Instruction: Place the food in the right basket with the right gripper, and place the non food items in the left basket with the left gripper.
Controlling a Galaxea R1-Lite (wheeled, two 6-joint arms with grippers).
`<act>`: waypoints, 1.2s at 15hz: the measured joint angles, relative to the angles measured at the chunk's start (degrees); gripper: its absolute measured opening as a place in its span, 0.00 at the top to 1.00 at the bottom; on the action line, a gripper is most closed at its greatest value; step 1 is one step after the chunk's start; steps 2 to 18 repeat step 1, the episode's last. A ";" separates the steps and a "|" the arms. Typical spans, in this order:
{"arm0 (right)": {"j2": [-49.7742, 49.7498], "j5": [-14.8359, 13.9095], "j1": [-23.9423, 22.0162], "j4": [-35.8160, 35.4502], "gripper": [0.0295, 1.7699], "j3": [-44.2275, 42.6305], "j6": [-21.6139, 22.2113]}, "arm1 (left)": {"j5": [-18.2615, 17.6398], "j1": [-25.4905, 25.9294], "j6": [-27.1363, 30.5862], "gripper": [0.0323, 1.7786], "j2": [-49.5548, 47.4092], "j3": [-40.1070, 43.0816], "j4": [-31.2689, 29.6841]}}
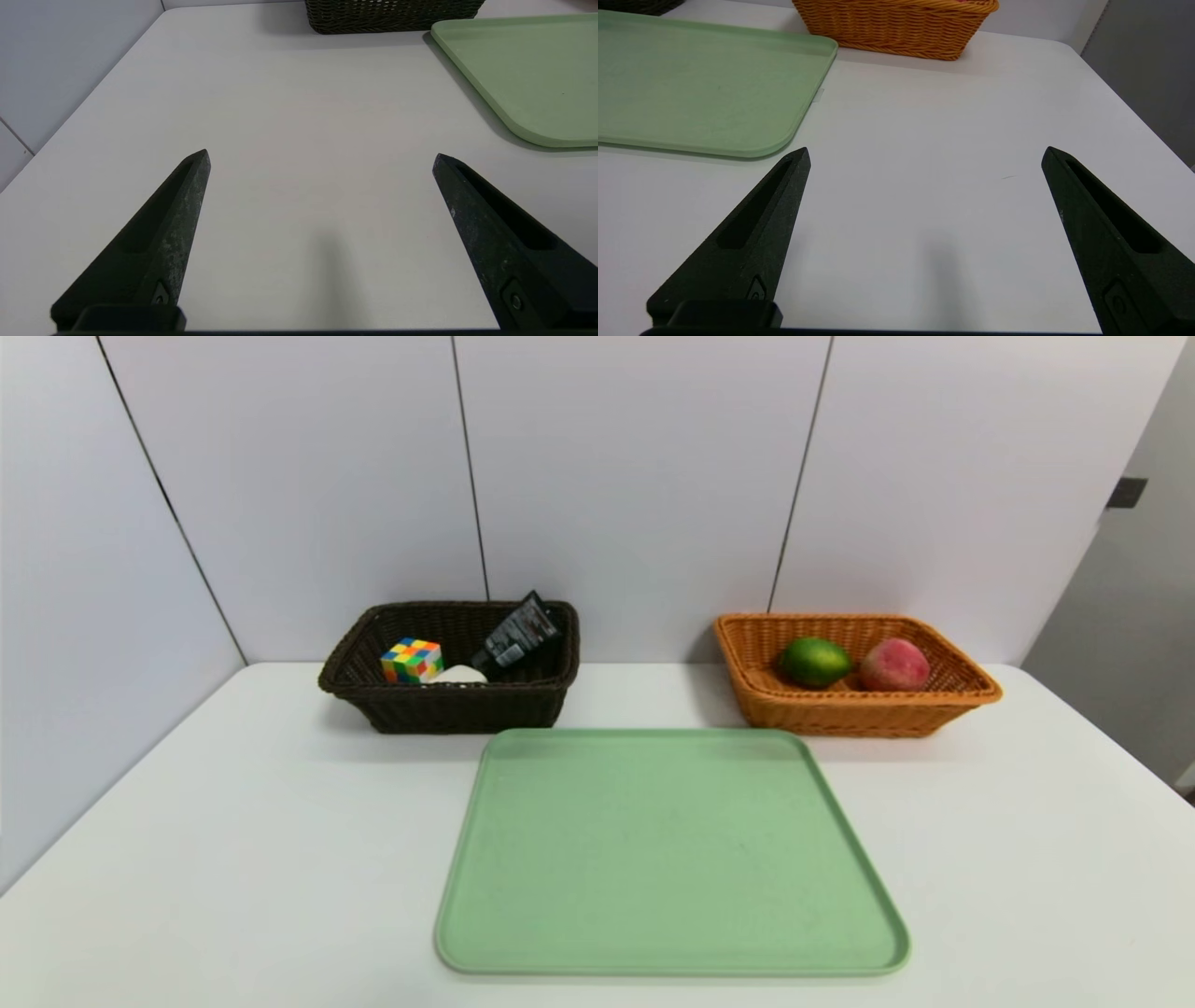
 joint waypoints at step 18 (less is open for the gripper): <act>0.00 -0.05 0.00 0.00 0.03 0.00 0.01 | 0.00 0.00 0.00 0.05 0.00 0.00 -0.02</act>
